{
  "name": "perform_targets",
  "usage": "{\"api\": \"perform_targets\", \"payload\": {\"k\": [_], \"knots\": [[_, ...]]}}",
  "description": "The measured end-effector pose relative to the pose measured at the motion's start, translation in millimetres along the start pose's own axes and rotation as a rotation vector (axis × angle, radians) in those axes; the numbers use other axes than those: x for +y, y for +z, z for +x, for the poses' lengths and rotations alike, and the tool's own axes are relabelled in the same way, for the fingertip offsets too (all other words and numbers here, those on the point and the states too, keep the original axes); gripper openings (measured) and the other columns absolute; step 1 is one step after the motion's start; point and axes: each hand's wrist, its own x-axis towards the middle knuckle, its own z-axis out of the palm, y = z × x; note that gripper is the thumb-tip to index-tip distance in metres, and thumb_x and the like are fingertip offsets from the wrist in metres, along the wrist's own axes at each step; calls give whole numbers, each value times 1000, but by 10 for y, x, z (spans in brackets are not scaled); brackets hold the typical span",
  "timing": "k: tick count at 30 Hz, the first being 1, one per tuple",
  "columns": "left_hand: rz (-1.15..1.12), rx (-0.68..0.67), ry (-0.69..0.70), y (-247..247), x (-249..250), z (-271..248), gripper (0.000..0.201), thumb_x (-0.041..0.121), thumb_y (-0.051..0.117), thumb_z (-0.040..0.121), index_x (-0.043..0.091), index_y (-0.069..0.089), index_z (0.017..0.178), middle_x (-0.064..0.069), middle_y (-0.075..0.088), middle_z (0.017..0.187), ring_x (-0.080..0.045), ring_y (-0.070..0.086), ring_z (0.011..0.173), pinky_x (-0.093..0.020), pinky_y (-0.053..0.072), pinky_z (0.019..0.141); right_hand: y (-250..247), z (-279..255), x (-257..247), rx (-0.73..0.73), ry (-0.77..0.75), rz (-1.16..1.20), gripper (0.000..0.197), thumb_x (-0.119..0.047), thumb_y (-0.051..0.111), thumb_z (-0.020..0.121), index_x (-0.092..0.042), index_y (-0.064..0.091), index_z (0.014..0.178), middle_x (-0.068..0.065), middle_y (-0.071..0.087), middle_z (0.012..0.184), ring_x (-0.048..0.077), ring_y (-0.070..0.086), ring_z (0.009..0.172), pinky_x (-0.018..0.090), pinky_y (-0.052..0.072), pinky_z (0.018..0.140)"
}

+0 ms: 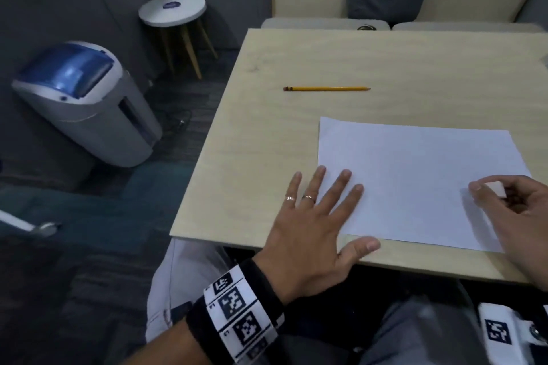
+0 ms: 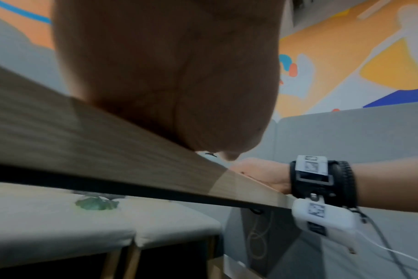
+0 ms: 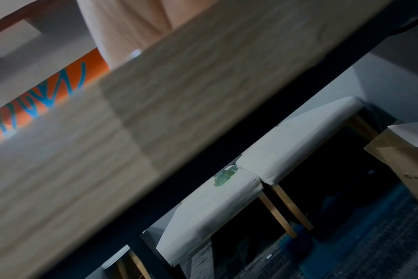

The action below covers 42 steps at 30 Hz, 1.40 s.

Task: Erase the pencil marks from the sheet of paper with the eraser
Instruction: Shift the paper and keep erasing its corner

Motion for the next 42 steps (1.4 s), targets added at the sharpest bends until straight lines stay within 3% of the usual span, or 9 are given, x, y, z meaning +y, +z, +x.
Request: {"api": "perform_targets", "payload": {"k": [4,7,10,15,20,25,32,38,42], "knots": [[9,11,-278,-114,-357,10,94,80,1,98,18,-6,168,2,-21,174,-27,-26,159,-57,-16,126,-61,90,333,-1,77,27,43,-72,73,89,-36,75,111,-1,75,89,16,66,75,23,56,68],[-56,39,-119,-129,-339,1,86,76,11,103,24,-5,169,4,-22,174,-26,-25,159,-56,-12,127,-47,177,503,43,92,-8,54,-77,72,88,-33,73,120,0,76,90,24,72,79,40,61,75],[-13,12,6,-76,-359,-10,79,75,15,104,33,-1,169,8,-14,175,-25,-21,161,-55,-13,127,-30,152,429,58,92,-63,55,-76,67,91,-30,71,121,-2,75,88,21,70,76,38,57,72],[21,20,-359,-161,-534,85,96,82,-1,96,19,-5,168,-1,-22,174,-32,-29,157,-58,-22,123,-110,221,724,55,41,-76,45,-76,71,89,-39,73,115,2,75,90,24,70,79,45,61,78],[-150,104,-78,-115,-208,110,78,70,15,107,27,-3,169,5,-26,173,-26,-30,157,-61,-9,126,0,-51,-16,12,-40,3,30,-57,72,97,-29,75,107,11,73,88,37,67,80,32,56,73],[-79,72,192,22,-134,158,63,60,10,111,36,5,169,12,-8,176,-17,-17,161,-52,2,131,-35,-163,-298,-93,-76,328,13,-26,68,98,-17,75,105,5,81,90,17,68,75,19,55,72],[-116,96,184,48,-123,186,58,55,16,112,37,25,166,13,10,175,-18,-4,163,-57,9,130,-103,-118,-267,-164,37,460,18,-28,66,98,-13,69,108,9,77,87,21,59,67,32,48,65],[-104,191,145,55,-105,165,51,48,37,108,32,50,156,4,37,169,-30,28,158,-63,16,126,-66,-195,-263,-82,-5,423,15,-28,69,99,-15,72,107,6,41,58,20,32,52,29,30,50],[-84,261,163,51,-106,144,46,39,45,106,29,59,148,3,50,160,-31,44,147,-63,19,125,-23,-220,-262,-83,-56,349,12,-18,69,102,-9,74,110,-4,55,63,15,46,55,24,42,54]]}}
